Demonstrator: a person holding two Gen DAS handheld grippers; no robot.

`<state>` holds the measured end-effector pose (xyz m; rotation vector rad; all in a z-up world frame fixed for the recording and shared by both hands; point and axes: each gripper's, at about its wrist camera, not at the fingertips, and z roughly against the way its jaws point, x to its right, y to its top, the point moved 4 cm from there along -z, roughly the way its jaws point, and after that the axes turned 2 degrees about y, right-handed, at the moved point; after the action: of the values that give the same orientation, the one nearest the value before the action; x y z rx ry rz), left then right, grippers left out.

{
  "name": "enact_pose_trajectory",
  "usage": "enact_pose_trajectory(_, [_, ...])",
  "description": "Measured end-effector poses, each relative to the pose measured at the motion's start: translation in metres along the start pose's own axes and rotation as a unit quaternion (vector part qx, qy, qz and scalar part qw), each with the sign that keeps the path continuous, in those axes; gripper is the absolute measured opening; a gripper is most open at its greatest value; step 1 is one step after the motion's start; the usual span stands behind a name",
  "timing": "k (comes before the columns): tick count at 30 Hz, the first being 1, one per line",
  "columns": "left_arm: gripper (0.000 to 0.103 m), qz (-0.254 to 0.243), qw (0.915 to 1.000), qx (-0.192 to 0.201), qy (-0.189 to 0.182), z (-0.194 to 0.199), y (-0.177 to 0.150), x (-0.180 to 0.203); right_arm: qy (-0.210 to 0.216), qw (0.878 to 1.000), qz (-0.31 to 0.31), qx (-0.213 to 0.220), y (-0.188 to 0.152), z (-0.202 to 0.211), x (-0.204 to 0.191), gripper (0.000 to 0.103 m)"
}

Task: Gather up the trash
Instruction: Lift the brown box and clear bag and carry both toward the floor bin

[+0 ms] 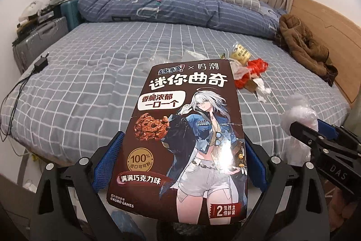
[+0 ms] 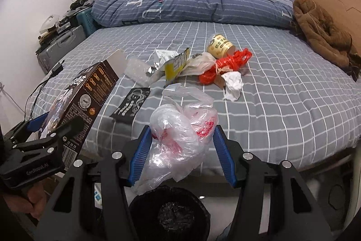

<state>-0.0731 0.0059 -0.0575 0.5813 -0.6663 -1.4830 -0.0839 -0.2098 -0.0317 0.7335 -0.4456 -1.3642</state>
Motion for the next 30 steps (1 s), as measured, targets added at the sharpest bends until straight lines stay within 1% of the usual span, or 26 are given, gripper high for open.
enact_pose_trajectory(7, [0.093,-0.007,0.9994,-0.034,-0.002,0.004,-0.036,0.004,-0.004,1.000,0.002,-0.028,-0.035,0.004,-0.004,0.054])
enact_pose_trajectory(12, [0.093,-0.008,0.9987,-0.049,0.002,0.009,-0.056,0.003,-0.007,0.999,0.003,-0.045,-0.059,0.009,-0.006,0.054])
enact_pose_trajectory(16, [0.093,-0.005,0.9973,-0.073,0.000,0.012,-0.079,0.001,-0.009,0.998,-0.002,-0.061,-0.075,0.010,-0.002,0.054])
enact_pose_trajectory(23, [0.093,-0.002,0.9927,-0.121,-0.006,0.012,-0.117,0.001,-0.011,0.996,-0.021,-0.088,-0.102,0.012,0.006,0.054])
enact_pose_trajectory(27, [0.093,0.001,0.9890,-0.148,-0.008,0.004,-0.136,0.001,-0.021,0.994,-0.024,-0.109,-0.119,0.010,0.008,0.054])
enact_pose_trajectory(30, [0.093,-0.005,0.9870,-0.160,-0.006,-0.002,-0.146,0.004,-0.028,0.991,-0.025,-0.125,-0.130,0.005,0.009,0.054])
